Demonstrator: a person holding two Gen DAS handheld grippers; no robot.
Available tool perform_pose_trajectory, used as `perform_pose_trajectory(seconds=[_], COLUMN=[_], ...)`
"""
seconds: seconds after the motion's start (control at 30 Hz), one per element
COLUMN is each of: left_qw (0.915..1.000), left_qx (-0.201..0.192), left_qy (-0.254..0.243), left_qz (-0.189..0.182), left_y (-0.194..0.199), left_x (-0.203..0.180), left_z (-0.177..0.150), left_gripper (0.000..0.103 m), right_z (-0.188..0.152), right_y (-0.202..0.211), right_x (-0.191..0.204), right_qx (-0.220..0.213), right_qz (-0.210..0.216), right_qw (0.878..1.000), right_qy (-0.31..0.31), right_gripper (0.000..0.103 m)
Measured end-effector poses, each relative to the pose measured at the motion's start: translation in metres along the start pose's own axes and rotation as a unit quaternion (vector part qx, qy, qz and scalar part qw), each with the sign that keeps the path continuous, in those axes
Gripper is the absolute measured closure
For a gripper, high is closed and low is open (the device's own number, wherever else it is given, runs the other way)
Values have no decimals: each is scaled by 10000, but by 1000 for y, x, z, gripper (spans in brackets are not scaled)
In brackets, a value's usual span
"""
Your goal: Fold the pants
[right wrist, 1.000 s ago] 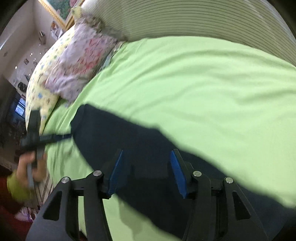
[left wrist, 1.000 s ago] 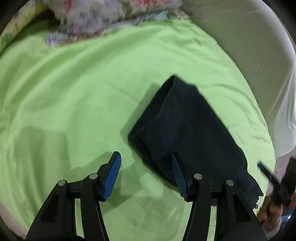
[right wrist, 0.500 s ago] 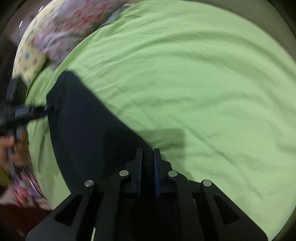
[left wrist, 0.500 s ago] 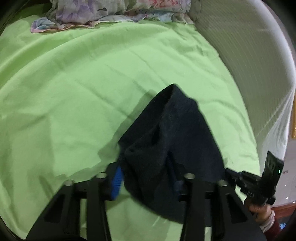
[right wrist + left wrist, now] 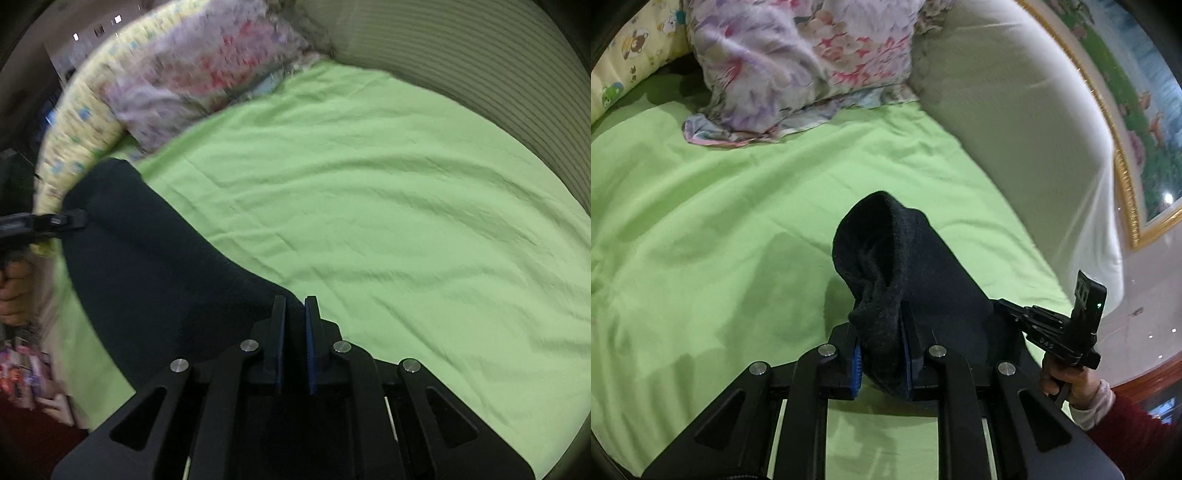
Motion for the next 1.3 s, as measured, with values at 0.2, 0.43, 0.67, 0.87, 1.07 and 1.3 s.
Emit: perform_pose_trajectory(seconds=[0.2,0.43,0.67,0.87,1.07,1.3], left_qw=[9964,9957,9909,9718,9155,8121], left_qx=[418,108,269,855,1737,2462], left_qy=[-437,-624,-1293,-2166,-3489,-5113], left_qz=[598,681,258,-383,-993,-1357], left_y=[-18,22,6,-32,-68,-104], left_x=[11,-1,-72,-162,-247,-320], left_z=[-4,13,13,-23,-99,-190], left_gripper=[75,59,51,49,46,46], right_z=[-9,-56,-140,-213,-272,-302], right_y=[-13,84,163,204,223,230], right_x=[-14,-57,-106,-129,-146,-162], right_qx=[-60,-848,-1302,-1417,-1470,-1645], right_qz=[-299,-464,-896,-1268,-1543,-1596], right_qw=[9958,9744,9284,8894,8524,8164], right_qy=[-861,-2028,-3362,-4157,-4776,-5301], right_gripper=[74,50,49,49,49,49])
Point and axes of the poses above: each gripper's, at about its wrist camera, not at the fingertips, and y roughly against the way its jaws point, x to its left, z to its top, the point moved 7 cm from there along -y, roughly the way its jaws point, and after that the axes turned 6 degrees about -y, right-handed, at the moved point
